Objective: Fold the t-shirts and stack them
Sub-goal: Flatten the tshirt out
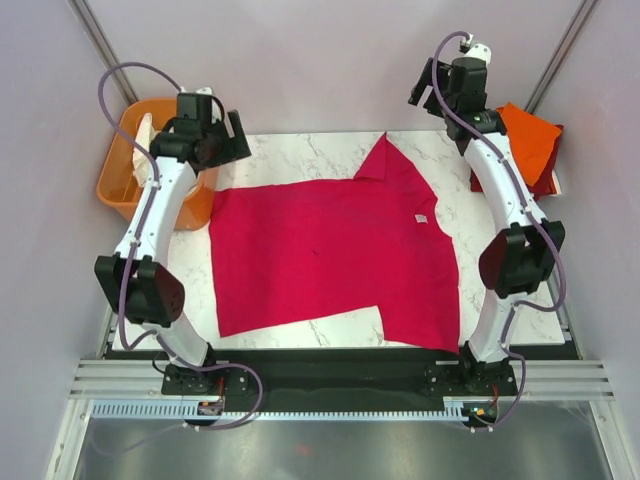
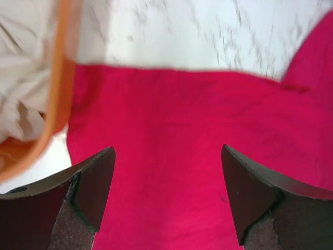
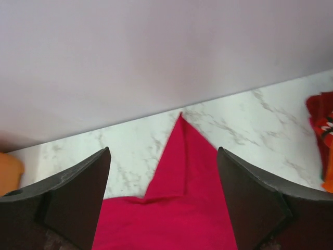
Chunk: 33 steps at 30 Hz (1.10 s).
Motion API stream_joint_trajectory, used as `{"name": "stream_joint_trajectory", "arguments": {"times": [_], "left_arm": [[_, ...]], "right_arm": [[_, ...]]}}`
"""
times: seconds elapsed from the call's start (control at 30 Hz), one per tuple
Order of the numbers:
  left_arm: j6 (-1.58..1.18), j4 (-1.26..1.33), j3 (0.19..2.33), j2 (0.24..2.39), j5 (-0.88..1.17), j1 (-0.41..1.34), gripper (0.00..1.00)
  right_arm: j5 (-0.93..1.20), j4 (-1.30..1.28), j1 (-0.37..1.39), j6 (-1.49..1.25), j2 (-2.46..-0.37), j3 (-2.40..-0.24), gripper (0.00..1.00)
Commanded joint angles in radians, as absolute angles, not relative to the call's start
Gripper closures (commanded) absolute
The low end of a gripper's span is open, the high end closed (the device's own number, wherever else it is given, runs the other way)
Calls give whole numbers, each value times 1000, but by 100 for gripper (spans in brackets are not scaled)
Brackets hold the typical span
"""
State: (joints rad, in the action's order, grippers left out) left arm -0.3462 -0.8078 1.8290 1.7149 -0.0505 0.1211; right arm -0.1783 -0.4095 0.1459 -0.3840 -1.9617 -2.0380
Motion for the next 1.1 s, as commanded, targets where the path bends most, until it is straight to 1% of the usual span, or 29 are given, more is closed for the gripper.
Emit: {"name": "stream_joint_trajectory", "arguments": {"times": [0.0,0.03,0.07,0.13,0.17,0.2,0.27,0.3,0.4,0.43,0.57,0.67,0.77,0.87,0.93,1.0,1.07], "left_arm": [[-308,-813,1674,1646,-52,182,11],[-307,-807,1630,1610,-66,202,11],[-307,-798,1532,1532,-64,207,12],[-319,-738,1418,1432,-13,209,12],[-319,-738,1310,1384,-12,209,12],[-315,-701,1260,1283,32,209,12],[-321,-654,1131,1191,60,210,11],[-325,-638,1094,1114,73,210,11],[-368,-608,971,1014,176,210,11],[-376,-607,947,952,207,210,12],[-373,-617,818,783,184,210,12],[-377,-650,811,663,130,209,12],[-387,-704,845,592,65,209,11],[-396,-706,824,523,38,209,10],[-413,-683,784,496,2,212,9],[-411,-684,782,491,-61,210,9],[-410,-686,776,486,-80,210,9]], "right_arm": [[-3,-304,146,-458,-2020,-1907,10],[49,-296,144,-469,-2032,-1895,15],[73,-292,146,-479,-2061,-1899,26],[106,-288,146,-506,-2098,-1920,38],[138,-290,146,-512,-2132,-1930,49],[144,-288,149,-521,-2147,-1937,51],[153,-288,153,-538,-2192,-1956,51],[150,-290,156,-543,-2206,-1965,50],[150,-293,167,-558,-2261,-1989,48],[150,-296,176,-560,-2291,-2008,48],[134,-325,195,-566,-2358,-2057,47],[94,-344,204,-568,-2379,-2063,47],[52,-356,204,-569,-2379,-2040,47],[32,-354,206,-571,-2375,-2011,47],[26,-348,206,-575,-2378,-1993,47],[22,-345,204,-578,-2381,-1977,47],[8,-345,206,-578,-2384,-1970,47]]}}
